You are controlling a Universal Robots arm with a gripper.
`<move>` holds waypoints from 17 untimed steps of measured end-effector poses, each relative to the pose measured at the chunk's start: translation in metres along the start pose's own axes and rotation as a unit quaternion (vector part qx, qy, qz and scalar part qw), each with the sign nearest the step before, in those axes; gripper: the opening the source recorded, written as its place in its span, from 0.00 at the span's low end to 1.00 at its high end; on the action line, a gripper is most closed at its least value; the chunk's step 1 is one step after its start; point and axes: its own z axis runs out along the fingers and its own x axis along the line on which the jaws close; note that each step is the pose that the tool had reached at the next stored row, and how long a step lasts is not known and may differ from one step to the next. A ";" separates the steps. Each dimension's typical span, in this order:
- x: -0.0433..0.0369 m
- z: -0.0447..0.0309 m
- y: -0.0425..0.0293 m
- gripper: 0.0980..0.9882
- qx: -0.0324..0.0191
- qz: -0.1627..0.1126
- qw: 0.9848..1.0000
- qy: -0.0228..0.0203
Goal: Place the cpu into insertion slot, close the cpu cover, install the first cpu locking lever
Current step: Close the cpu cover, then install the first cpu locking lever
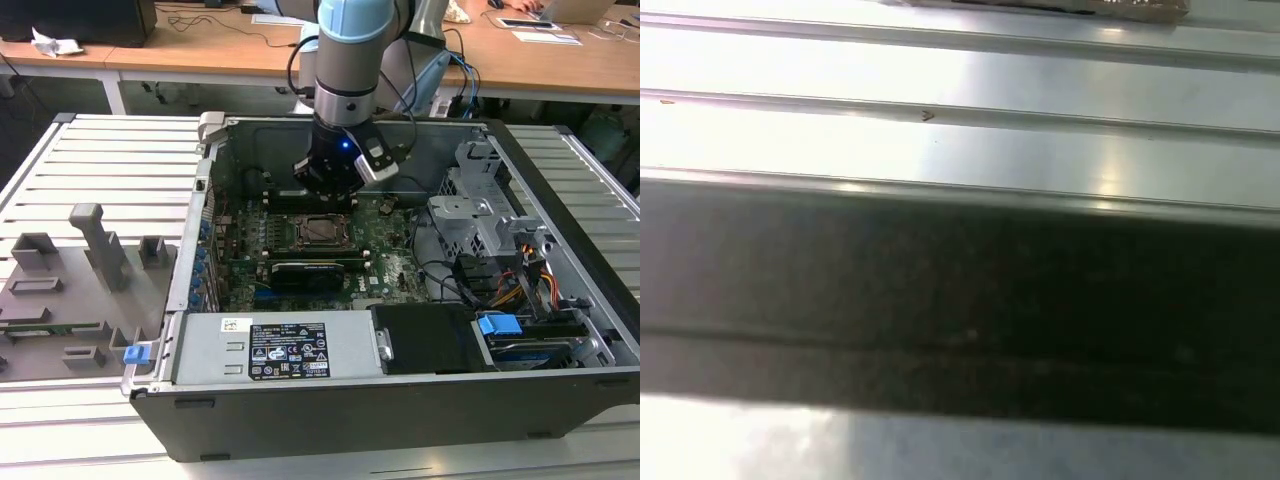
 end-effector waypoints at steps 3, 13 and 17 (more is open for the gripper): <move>0.0000 -0.0031 -0.0004 0.00 0.000 0.000 1.000 0.000; 0.0006 -0.0038 -0.0094 0.00 0.000 0.000 1.000 0.000; 0.0007 -0.0039 -0.0119 0.00 0.000 0.000 1.000 0.000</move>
